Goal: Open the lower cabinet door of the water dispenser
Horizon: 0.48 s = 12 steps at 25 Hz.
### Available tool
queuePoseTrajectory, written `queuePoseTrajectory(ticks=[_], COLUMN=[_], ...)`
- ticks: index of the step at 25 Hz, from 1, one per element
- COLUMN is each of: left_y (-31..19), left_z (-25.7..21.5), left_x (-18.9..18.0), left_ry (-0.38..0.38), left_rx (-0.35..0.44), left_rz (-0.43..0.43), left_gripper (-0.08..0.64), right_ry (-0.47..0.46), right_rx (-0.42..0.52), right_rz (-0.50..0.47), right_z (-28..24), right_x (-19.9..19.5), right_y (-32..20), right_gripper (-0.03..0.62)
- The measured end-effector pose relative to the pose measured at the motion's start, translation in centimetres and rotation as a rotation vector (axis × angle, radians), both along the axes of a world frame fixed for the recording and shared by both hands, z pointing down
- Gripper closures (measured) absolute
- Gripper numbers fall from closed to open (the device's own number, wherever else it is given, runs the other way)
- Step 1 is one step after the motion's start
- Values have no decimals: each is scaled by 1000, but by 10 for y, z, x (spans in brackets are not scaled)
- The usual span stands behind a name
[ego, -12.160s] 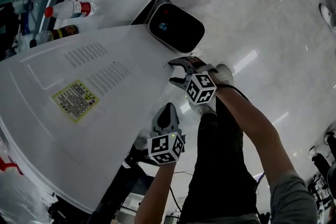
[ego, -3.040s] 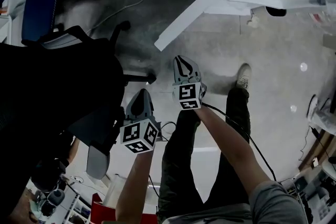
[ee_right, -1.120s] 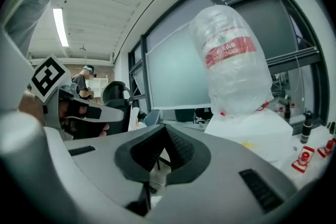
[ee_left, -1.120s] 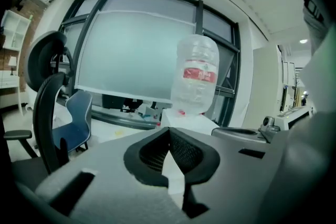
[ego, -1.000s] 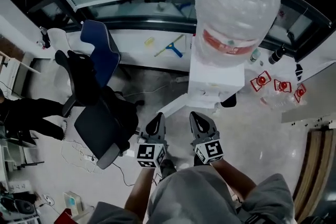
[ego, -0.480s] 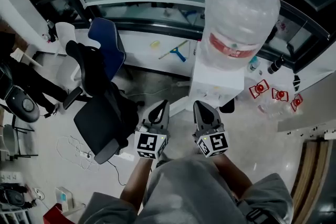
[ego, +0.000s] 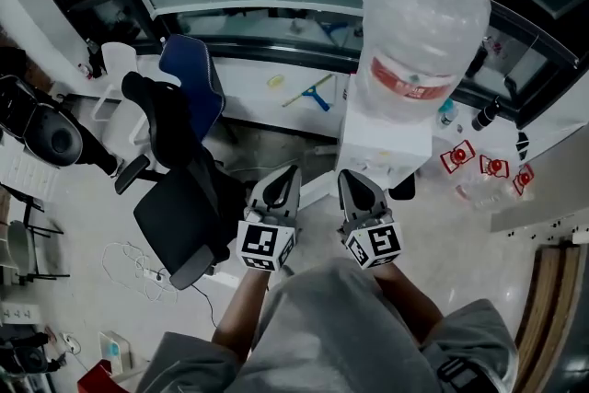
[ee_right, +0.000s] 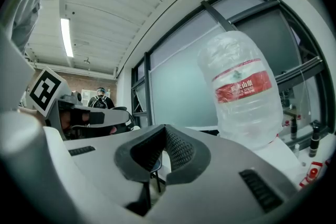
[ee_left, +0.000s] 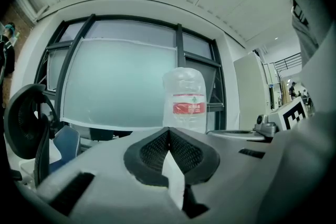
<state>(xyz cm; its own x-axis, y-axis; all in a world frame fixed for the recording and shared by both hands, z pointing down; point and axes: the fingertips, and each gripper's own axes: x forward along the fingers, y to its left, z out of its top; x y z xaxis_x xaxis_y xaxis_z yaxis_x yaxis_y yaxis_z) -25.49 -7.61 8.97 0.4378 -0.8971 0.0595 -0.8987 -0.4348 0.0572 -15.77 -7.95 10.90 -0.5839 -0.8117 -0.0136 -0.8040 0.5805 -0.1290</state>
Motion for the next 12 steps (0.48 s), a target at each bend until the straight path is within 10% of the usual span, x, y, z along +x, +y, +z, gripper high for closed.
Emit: queuePoseTrajectory(ticks=[12], left_y=[-7], left_z=[9], left_x=[-2], left_ry=[43], left_rx=[-23], left_rz=[11], left_gripper=[552], right_ry=[-13], right_rx=[-24], right_rz=[20], right_z=[6], right_x=[-5], right_y=[-10], right_gripper=[583])
